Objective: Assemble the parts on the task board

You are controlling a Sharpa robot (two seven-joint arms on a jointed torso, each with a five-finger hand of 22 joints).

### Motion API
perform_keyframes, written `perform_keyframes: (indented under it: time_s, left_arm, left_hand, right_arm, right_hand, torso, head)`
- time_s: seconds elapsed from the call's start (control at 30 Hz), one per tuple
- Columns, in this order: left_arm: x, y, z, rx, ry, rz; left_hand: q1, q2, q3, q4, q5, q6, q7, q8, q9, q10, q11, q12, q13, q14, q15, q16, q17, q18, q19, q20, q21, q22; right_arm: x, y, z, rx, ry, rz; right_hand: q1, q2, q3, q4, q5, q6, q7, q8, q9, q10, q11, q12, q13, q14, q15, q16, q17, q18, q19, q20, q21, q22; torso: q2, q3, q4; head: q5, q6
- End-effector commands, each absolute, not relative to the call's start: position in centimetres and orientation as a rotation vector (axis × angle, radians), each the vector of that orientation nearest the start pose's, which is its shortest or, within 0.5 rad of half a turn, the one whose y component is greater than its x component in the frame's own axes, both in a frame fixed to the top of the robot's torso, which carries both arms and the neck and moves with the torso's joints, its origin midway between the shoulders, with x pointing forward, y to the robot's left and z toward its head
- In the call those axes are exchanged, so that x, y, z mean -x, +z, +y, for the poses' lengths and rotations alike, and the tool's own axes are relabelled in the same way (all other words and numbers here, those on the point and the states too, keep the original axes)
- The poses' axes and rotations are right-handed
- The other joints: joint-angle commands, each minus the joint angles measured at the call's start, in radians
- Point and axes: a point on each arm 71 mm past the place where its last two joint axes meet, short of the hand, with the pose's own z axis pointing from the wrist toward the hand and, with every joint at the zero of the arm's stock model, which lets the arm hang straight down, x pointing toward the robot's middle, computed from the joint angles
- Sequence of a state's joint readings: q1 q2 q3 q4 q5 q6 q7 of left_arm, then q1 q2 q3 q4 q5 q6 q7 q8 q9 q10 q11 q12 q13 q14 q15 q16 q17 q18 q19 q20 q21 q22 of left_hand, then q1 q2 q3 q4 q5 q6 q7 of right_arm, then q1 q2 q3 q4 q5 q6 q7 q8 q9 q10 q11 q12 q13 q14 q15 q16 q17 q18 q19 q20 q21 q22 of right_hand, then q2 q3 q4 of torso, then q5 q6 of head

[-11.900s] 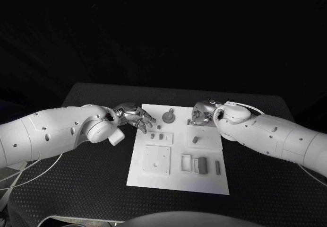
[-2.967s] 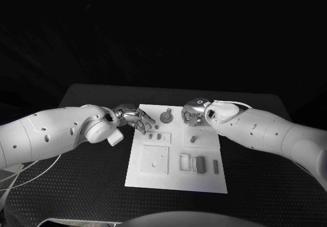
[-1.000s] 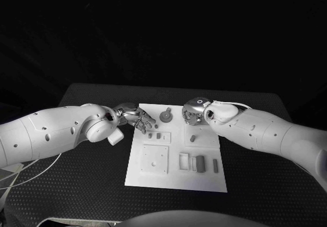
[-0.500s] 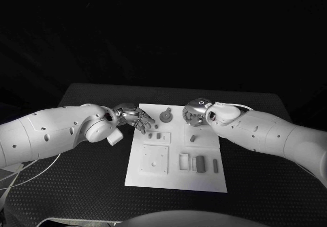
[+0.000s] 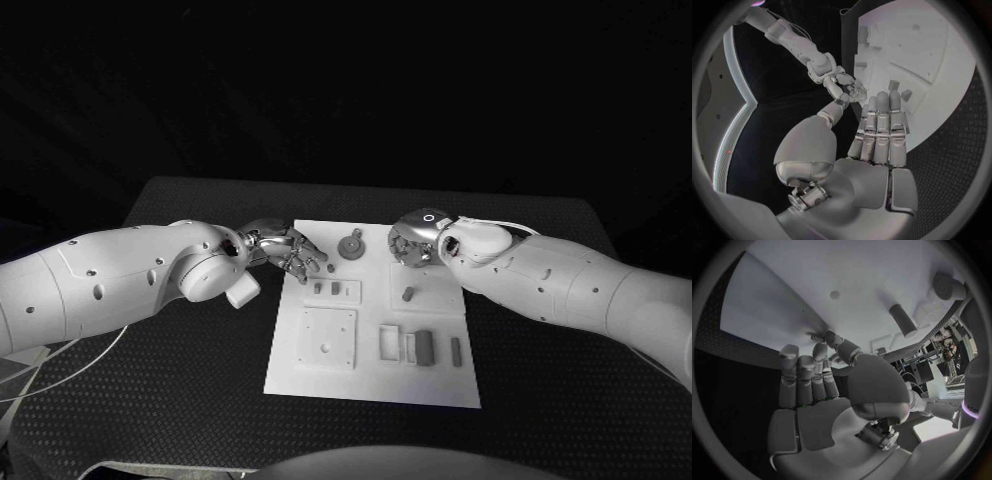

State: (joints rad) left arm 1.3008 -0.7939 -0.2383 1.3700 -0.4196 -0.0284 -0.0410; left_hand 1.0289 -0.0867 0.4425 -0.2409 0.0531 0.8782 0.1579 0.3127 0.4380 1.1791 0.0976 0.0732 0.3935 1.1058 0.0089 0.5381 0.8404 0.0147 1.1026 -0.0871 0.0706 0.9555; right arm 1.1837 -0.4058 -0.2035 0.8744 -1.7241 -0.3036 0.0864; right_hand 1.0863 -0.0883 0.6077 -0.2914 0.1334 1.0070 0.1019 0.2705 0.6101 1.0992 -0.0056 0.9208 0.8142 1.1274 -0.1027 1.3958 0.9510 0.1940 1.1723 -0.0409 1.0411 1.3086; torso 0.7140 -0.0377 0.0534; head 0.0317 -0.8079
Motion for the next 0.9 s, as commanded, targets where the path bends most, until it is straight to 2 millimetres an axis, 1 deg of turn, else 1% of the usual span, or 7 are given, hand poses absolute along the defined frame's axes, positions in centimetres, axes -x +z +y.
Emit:
perform_keyframes:
  time_s: [0.03,0.3,0.67,0.9]
  left_arm:
    - [-49.5,-23.4,22.0,0.72,-1.095,2.139]
    - [-49.5,-23.4,22.1,0.721,-1.094,2.138]
    - [-49.5,-23.4,22.1,0.722,-1.093,2.136]
    - [-49.5,-23.4,22.1,0.721,-1.094,2.136]
  left_hand:
    - [-0.002,-0.007,0.001,-0.006,-0.004,-0.003,0.004,0.003,-0.001,0.0,0.004,-0.002,-0.002,0.009,0.0,-0.006,0.002,-0.009,-0.001,-0.001,0.001,0.002]
    - [-0.002,-0.007,0.001,-0.006,-0.004,-0.003,0.004,0.003,-0.001,0.0,0.005,-0.002,-0.002,0.009,0.0,-0.007,0.002,-0.009,0.0,-0.001,0.001,0.002]
    - [-0.002,-0.007,0.0,-0.005,-0.004,-0.003,0.004,0.003,-0.001,-0.001,0.005,-0.002,-0.002,0.009,0.0,-0.007,0.002,-0.009,-0.001,-0.001,0.001,0.002]
    - [-0.003,-0.007,0.0,-0.005,-0.004,-0.004,0.004,0.003,-0.001,-0.001,0.005,-0.002,-0.002,0.009,0.0,-0.007,0.002,-0.009,-0.001,-0.001,0.001,0.002]
  right_arm:
    - [-55.0,-27.5,-14.8,0.64,0.418,1.706]
    - [-55.0,-27.1,-14.7,0.628,0.43,1.69]
    - [-55.0,-26.0,-14.5,0.592,0.455,1.661]
    - [-55.0,-25.9,-14.8,0.584,0.451,1.66]
  right_hand:
    - [0.001,-0.005,0.0,0.006,0.002,0.005,0.003,0.003,0.0,0.007,0.001,0.002,-0.002,0.005,-0.001,0.002,0.001,0.068,0.006,0.002,0.006,0.015]
    - [0.0,-0.006,0.0,0.007,0.002,0.005,0.003,0.003,0.0,0.008,0.0,0.002,-0.002,0.006,-0.001,0.002,0.001,0.068,0.007,0.002,0.006,0.015]
    - [-0.001,-0.008,0.0,0.007,0.002,0.005,0.002,0.003,0.0,0.009,0.0,0.002,-0.002,0.008,-0.001,0.002,0.001,0.068,0.008,0.001,0.006,0.015]
    - [-0.001,-0.009,0.0,0.007,0.002,0.005,0.002,0.003,0.001,0.009,0.0,0.002,-0.003,0.008,-0.002,0.001,0.0,0.068,0.009,0.001,0.006,0.015]
  torso:
    - [0.0,0.0001,-0.0001]
    - [0.0,0.0006,0.0005]
    - [0.0,-0.0002,0.0003]
    - [0.0,-0.0004,-0.0001]
  head:
    - [0.0,0.0]
    - [-0.001,0.0]
    - [-0.001,0.001]
    - [-0.002,0.0]
